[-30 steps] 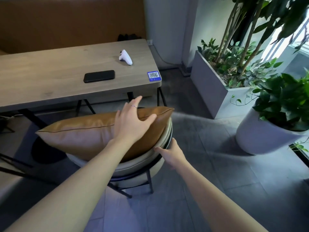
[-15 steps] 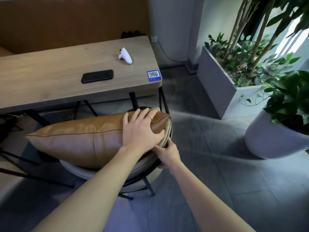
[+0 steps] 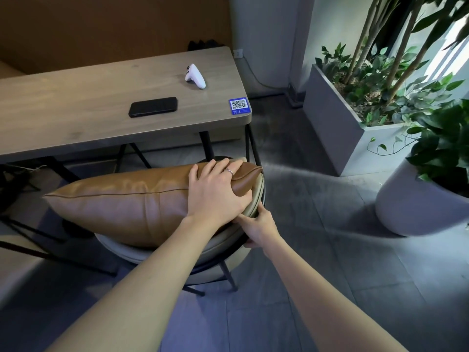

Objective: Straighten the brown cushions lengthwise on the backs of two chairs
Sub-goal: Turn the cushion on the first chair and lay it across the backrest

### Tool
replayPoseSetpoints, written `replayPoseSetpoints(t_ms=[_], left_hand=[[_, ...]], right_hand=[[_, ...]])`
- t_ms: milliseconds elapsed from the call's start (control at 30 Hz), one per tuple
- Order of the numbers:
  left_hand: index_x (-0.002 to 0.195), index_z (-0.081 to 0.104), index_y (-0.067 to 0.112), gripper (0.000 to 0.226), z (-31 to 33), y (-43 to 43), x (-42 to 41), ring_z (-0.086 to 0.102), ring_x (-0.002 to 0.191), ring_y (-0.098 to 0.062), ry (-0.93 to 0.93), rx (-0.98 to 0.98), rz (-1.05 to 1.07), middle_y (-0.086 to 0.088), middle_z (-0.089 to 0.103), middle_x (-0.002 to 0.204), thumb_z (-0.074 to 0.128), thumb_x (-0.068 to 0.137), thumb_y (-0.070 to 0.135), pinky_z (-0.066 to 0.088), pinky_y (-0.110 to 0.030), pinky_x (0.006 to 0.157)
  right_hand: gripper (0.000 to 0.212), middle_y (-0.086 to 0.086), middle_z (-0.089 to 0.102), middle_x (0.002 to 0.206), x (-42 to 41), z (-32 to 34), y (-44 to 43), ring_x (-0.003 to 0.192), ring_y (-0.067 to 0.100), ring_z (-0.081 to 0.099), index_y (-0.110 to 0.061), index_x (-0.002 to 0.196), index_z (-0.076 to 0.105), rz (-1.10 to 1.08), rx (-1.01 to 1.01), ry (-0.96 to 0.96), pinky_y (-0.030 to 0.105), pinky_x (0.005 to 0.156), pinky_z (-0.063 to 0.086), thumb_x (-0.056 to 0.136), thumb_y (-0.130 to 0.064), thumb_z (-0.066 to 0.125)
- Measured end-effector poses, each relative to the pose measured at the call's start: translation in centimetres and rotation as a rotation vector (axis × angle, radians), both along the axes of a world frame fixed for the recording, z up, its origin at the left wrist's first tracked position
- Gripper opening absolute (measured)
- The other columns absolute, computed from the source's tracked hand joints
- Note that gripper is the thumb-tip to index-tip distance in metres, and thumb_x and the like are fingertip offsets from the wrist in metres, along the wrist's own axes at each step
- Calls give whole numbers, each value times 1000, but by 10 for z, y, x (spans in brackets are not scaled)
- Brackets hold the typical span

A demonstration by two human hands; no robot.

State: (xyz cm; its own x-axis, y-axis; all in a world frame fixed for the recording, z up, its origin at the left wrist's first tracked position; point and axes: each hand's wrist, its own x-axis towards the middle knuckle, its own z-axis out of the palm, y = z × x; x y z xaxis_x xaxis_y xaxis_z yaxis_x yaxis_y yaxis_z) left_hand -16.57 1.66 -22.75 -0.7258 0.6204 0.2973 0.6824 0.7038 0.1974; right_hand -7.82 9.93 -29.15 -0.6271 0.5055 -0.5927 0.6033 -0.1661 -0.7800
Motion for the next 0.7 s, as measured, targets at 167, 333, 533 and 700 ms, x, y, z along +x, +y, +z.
replayPoseSetpoints(t_ms=[167, 333, 533, 700], left_hand=[[143, 48, 39, 73, 4, 5, 1, 40, 142, -23, -51, -35, -6, 5, 52, 150, 53, 76, 68, 18, -52, 117], [153, 30, 38, 83, 11, -8, 6, 23, 151, -24, -130, -148, -3, 2, 35, 162, 53, 80, 70, 10, -51, 122], [158, 19, 35, 79, 28, -53, 19, 17, 153, -24, -180, -238, 6, -1, 24, 167, 53, 90, 57, 11, -45, 123], [132, 59, 30, 38, 70, -91, 37, 57, 125, -25, -242, -261, -4, 0, 63, 134, 53, 96, 41, 49, -42, 96]], right_hand=[[54, 6, 68, 112, -3, 1, 9, 93, 33, 70, -24, 119, 59, 1, -3, -3, 47, 55, 64, 71, -36, 80], [54, 10, 65, 114, -2, 8, 12, 85, 37, 73, -25, 120, 52, 63, -20, -66, 47, 62, 65, 76, -40, 79], [56, 11, 66, 124, 8, 42, 4, 112, 34, 63, -11, 131, 59, 443, 414, -253, 38, 89, 53, 88, -47, 63], [39, 13, 66, 120, 14, 108, -20, 106, 34, 63, -9, 124, 60, 715, 736, -271, 38, 78, 50, 90, -27, 57]])
